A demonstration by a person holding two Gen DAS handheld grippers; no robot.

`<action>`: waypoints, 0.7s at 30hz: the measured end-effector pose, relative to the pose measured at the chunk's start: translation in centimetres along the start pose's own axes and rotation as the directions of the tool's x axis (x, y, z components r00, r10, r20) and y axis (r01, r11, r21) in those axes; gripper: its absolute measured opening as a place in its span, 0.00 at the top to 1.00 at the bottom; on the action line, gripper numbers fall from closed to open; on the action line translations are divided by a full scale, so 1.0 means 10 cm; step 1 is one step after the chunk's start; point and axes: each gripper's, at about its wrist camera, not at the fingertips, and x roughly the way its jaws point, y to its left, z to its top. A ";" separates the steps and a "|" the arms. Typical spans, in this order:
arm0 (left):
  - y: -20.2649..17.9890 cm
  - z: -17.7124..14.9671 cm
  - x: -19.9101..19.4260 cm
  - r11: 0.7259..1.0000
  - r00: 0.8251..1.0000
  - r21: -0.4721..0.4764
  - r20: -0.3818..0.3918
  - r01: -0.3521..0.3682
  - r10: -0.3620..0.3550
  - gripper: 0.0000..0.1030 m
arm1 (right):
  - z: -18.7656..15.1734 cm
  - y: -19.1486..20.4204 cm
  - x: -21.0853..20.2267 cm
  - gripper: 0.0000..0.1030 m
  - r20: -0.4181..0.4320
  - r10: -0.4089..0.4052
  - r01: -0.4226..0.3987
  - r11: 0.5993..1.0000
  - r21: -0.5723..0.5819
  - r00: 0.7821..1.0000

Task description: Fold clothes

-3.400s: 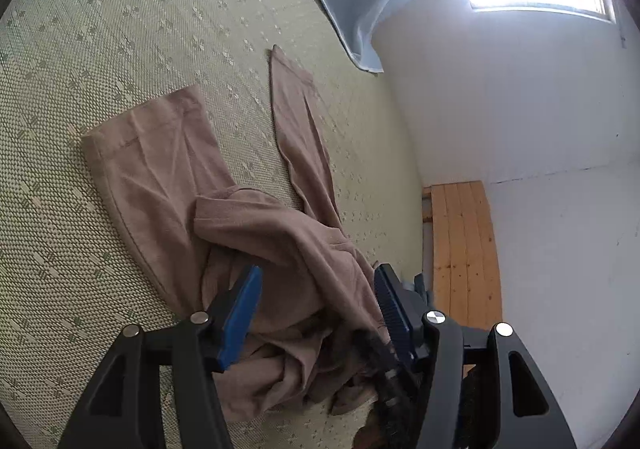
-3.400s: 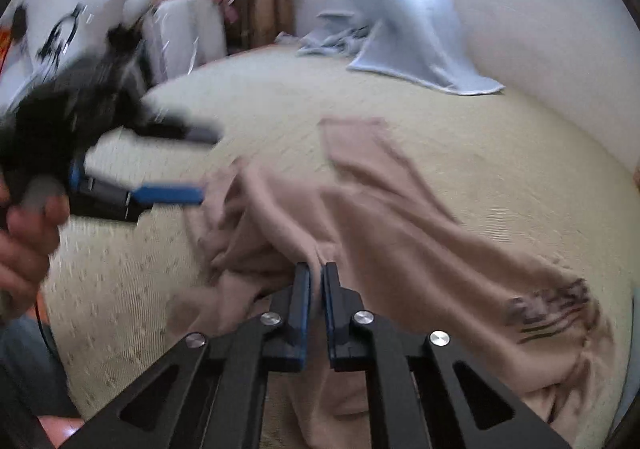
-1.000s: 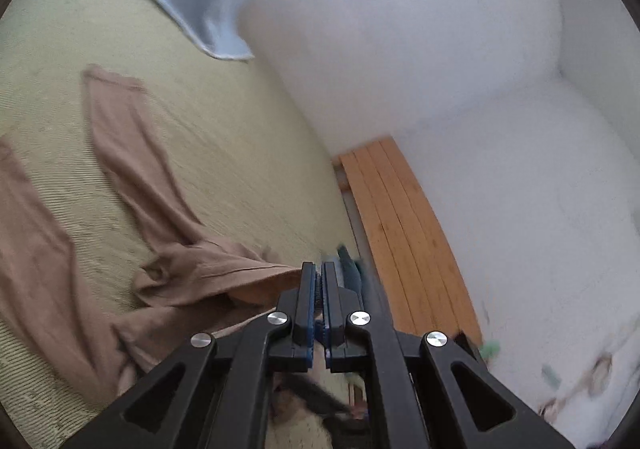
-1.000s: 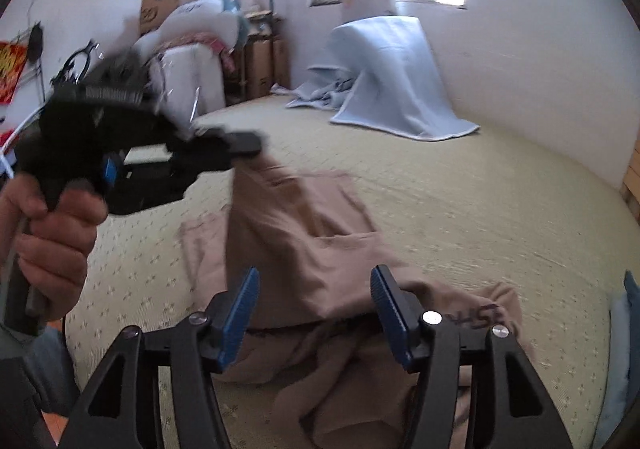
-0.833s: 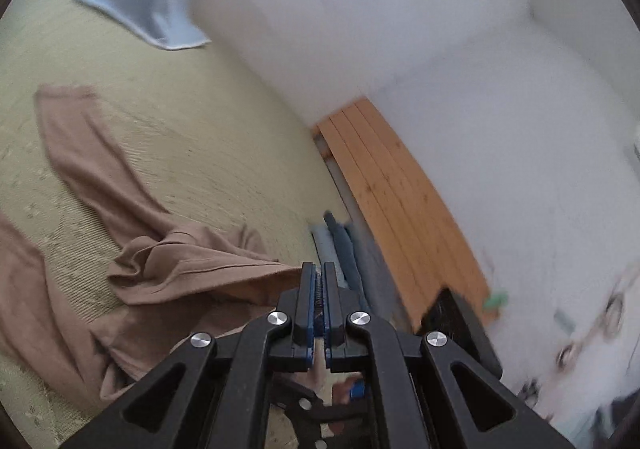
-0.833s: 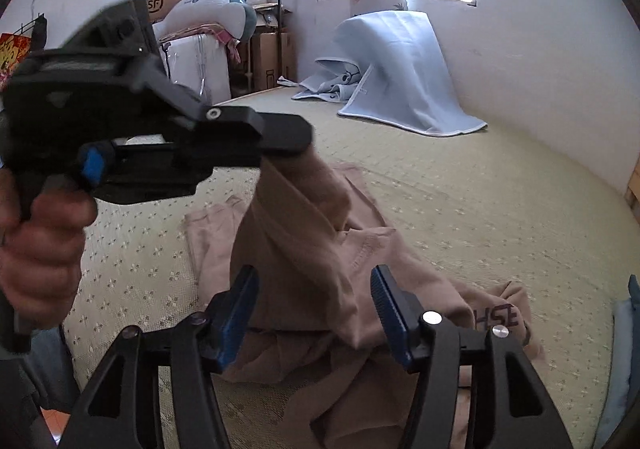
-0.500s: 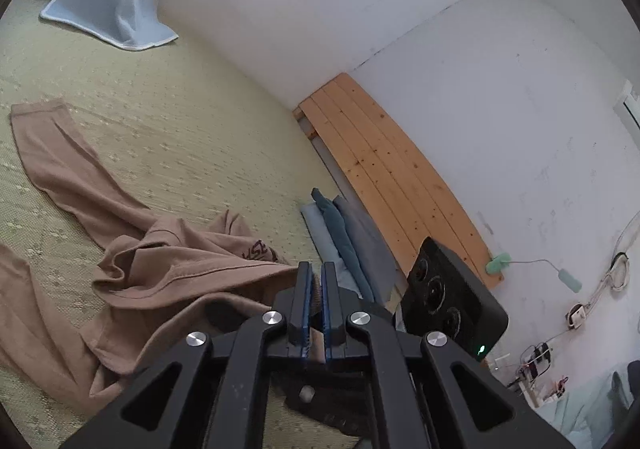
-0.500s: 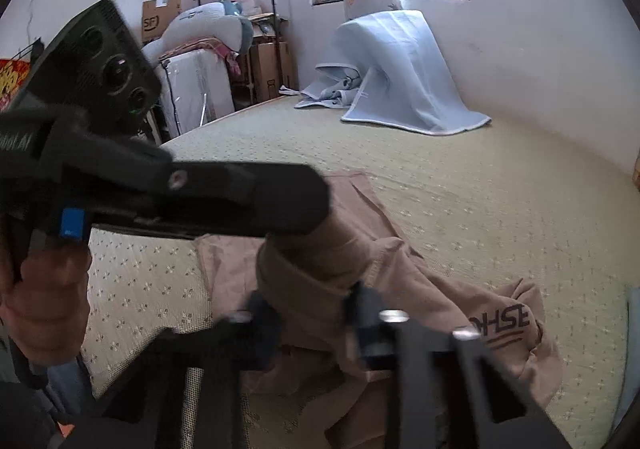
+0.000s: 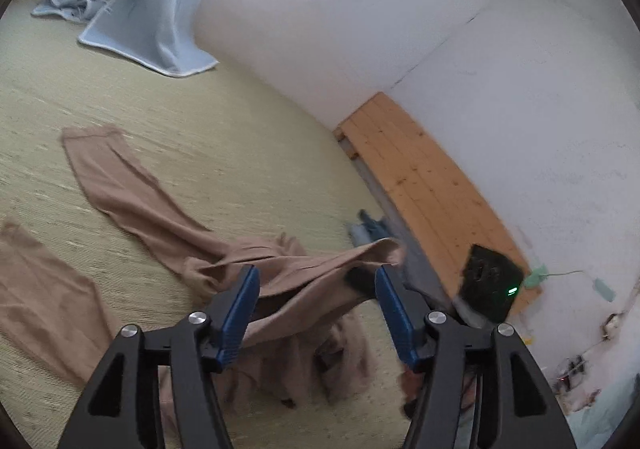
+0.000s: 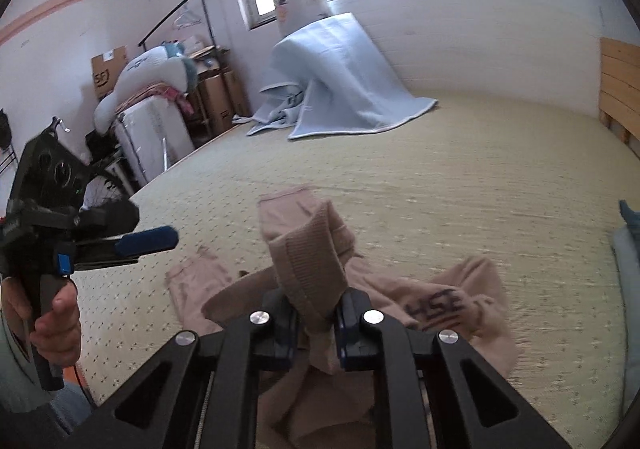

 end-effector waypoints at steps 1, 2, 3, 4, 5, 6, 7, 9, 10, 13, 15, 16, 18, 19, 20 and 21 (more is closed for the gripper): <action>-0.01 -0.01 0.01 0.999 1.000 0.023 -0.002 -0.026 0.026 0.37 | 0.01 -0.03 -0.02 0.87 0.005 -0.007 0.007 1.000 0.007 1.000; -0.03 -0.04 0.03 0.997 0.999 0.053 -0.006 -0.049 0.049 0.37 | 0.01 -0.06 -0.04 0.87 0.009 -0.016 0.016 1.000 0.013 1.000; -0.06 -0.07 0.06 0.994 0.998 0.082 -0.011 -0.068 0.069 0.37 | 0.01 -0.09 -0.05 0.87 0.013 -0.024 0.024 1.000 0.020 1.000; -0.09 -0.09 0.08 0.990 0.996 0.111 -0.015 -0.087 0.089 0.37 | 0.02 -0.11 -0.07 0.87 0.018 -0.030 0.029 0.999 0.027 0.999; -0.11 -0.12 0.10 0.984 0.994 0.140 -0.018 -0.106 0.109 0.37 | 0.02 -0.12 -0.08 0.87 0.021 -0.033 0.032 0.999 0.033 0.999; -0.14 -0.15 0.12 0.978 0.991 0.170 -0.021 -0.124 0.130 0.37 | 0.02 -0.14 -0.09 0.87 0.025 -0.036 0.035 0.999 0.039 0.999; -0.17 -0.17 0.15 0.970 0.988 0.199 -0.024 -0.142 0.150 0.37 | 0.03 -0.15 -0.10 0.86 0.029 -0.039 0.037 0.998 0.045 0.999; -0.22 -0.23 0.19 0.950 0.981 0.256 -0.026 -0.177 0.190 0.37 | 0.04 -0.18 -0.12 0.86 0.036 -0.045 0.043 0.997 0.058 0.998; -0.25 -0.26 0.22 0.939 0.977 0.285 -0.027 -0.194 0.210 0.38 | 0.04 -0.19 -0.13 0.86 0.040 -0.048 0.045 0.997 0.064 0.998; -0.33 -0.34 0.28 0.897 0.963 0.369 -0.025 -0.242 0.270 0.38 | 0.05 -0.21 -0.14 0.86 0.046 -0.054 0.050 0.996 0.073 0.997; -0.38 -0.39 0.33 0.864 0.951 0.423 -0.020 -0.272 0.309 0.38 | 0.05 -0.19 -0.14 0.86 0.046 -0.055 0.051 0.996 0.069 0.997; -0.41 -0.42 0.35 0.846 0.944 0.449 -0.017 -0.286 0.328 0.38 | 0.05 -0.18 -0.14 0.86 0.046 -0.054 0.051 0.996 0.069 0.997; -0.42 -0.43 0.37 0.836 0.940 0.463 -0.016 -0.294 0.339 0.38 | 0.04 -0.18 -0.13 0.86 0.047 -0.053 0.050 0.996 0.068 0.997; -0.42 -0.43 0.38 0.834 0.939 0.465 -0.017 -0.296 0.342 0.38 | 0.04 -0.18 -0.14 0.86 0.048 -0.052 0.049 0.997 0.067 0.997; -0.42 -0.43 0.39 0.832 0.938 0.468 -0.017 -0.298 0.345 0.38 | 0.03 -0.18 -0.14 0.86 0.049 -0.051 0.048 0.997 0.067 0.997; -0.42 -0.43 0.40 0.830 0.937 0.470 -0.017 -0.300 0.348 0.38 | 0.03 -0.19 -0.14 0.86 0.050 -0.050 0.046 0.997 0.066 0.998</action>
